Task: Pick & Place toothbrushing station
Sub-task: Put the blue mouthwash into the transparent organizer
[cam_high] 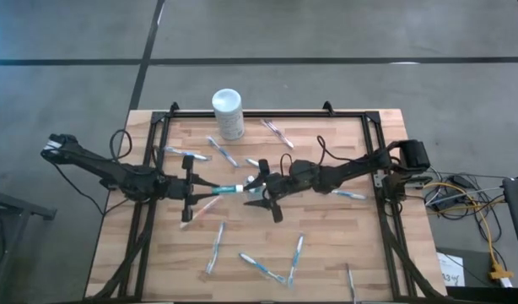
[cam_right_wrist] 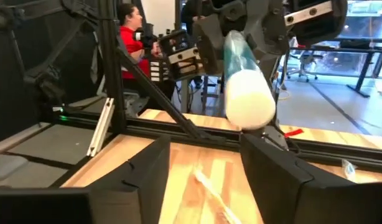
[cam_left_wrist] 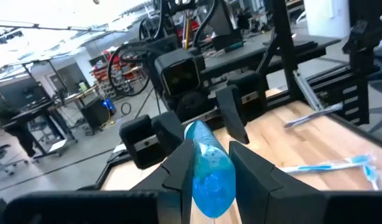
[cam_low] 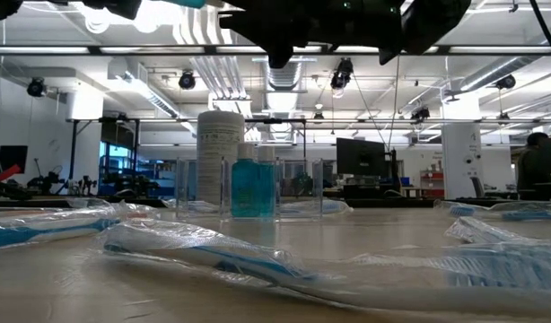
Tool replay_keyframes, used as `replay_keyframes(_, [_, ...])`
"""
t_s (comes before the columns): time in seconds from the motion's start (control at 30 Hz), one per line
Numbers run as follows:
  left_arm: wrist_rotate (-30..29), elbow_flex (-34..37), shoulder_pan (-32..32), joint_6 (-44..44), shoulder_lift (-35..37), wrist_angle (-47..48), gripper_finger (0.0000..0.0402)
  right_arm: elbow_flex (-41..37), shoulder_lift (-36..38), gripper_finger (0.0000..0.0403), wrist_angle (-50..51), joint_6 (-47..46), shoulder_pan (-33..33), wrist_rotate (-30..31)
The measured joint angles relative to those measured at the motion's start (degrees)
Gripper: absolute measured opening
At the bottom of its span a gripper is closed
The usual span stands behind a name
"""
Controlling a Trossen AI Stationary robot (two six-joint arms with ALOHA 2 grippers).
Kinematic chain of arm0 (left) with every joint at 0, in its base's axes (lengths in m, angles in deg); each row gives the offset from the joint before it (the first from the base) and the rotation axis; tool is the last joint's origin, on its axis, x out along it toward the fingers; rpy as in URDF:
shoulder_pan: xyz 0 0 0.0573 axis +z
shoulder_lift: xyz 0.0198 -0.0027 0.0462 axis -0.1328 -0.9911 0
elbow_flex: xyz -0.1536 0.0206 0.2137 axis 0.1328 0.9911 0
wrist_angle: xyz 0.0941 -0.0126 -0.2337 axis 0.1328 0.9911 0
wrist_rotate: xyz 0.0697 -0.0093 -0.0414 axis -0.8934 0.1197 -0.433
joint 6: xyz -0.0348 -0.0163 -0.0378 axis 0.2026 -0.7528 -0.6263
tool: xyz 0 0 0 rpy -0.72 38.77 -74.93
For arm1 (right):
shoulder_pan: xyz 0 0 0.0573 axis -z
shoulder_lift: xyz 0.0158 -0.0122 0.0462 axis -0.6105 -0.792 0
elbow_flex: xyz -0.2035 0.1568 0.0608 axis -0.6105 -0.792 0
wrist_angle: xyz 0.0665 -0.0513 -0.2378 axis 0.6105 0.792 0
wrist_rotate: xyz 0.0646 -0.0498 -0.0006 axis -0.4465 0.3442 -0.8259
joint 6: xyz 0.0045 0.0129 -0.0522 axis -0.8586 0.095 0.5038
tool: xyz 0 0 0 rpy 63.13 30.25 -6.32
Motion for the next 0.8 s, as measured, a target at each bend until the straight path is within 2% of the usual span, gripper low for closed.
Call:
replay_keyframes(0.2, [-0.59,-0.07,0.0,-0.44,-0.19,0.31,0.0085,0.0,0.26,0.0255,-0.51,0.17,0.17,1.62])
replay_keyframes(0.37, [-1.19,-0.09,-0.02,-0.12,-1.87,0.26,0.0085,0.0,0.44,0.0282,-3.74,-0.89,0.83,3.33])
replay_keyframes(0.53, [-2.5,-0.04,-0.02,0.26,-3.35,-0.24,0.0085,0.0,0.5,0.0283,-3.91,-1.37,0.77,3.47])
replay_keyframes(0.8, [-3.19,-0.28,0.0,0.41,-3.58,-0.65,0.0085,0.0,0.37,0.0259,-1.92,-2.11,0.87,3.38])
